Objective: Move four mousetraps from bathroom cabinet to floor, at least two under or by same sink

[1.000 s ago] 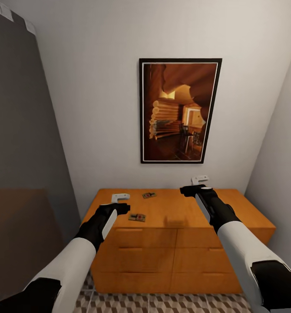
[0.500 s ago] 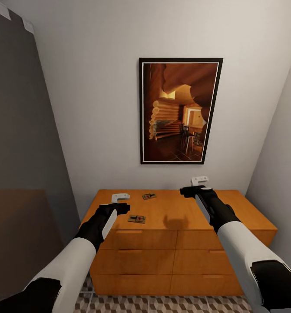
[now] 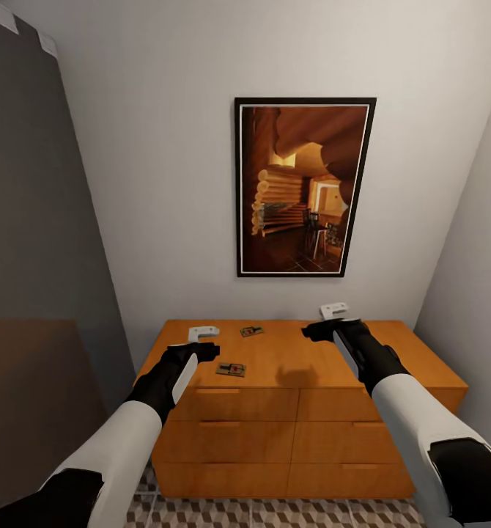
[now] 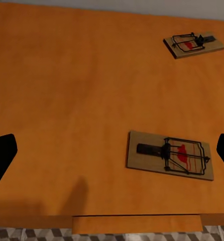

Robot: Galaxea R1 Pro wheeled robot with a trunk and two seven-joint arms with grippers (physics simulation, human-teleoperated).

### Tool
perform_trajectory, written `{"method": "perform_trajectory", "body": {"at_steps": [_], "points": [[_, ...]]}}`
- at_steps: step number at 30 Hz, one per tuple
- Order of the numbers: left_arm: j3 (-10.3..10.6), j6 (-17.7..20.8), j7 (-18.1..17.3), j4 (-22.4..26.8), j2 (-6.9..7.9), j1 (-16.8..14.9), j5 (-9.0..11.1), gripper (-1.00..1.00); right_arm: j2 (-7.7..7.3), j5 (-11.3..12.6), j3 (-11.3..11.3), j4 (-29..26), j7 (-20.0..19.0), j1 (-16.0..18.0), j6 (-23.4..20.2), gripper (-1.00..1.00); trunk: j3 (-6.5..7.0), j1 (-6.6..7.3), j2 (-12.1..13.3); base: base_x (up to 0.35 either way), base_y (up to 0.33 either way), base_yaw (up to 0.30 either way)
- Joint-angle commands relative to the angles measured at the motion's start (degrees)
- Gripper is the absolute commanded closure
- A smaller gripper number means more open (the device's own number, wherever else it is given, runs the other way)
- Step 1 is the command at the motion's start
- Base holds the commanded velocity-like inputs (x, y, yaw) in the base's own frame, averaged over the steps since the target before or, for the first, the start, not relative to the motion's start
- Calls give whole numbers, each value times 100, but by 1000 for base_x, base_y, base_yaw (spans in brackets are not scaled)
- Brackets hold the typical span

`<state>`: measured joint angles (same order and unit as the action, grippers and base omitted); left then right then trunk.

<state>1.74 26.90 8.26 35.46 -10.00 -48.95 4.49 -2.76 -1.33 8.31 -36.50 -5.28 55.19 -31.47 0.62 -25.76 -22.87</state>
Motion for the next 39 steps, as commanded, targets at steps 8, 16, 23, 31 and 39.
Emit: {"method": "perform_trajectory", "body": {"at_steps": [8, 16, 23, 31, 39], "points": [[17, 30, 44, 5, 0, -1, 45, -100, -89, -54, 43, -7, -674, 1, -57, -100, -3, -2, -5, 162, 0, 0], [19, 42, 44, 5, 0, -1, 36, -100, -100, -61, 54, -6, -834, 1, -65, -100, -3, -2, -5, 306, 0, 0], [19, 43, 44, 5, 0, -1, 34, -100, -101, -63, 63, -6, -855, 1, -69, -100, -3, -2, -5, 325, 0, 0], [157, 45, 38, -6, 0, -1, 32, -100, -101, -72, 69, -6, -850, 1, -104, -100, -3, -2, -5, 325, 0, 0], [1083, 42, 31, -61, 0, -1, -20, -100, -102, -423, 79, -6, -869, 1, -136, -100, -3, -2, -5, 137, 0, 0]]}}
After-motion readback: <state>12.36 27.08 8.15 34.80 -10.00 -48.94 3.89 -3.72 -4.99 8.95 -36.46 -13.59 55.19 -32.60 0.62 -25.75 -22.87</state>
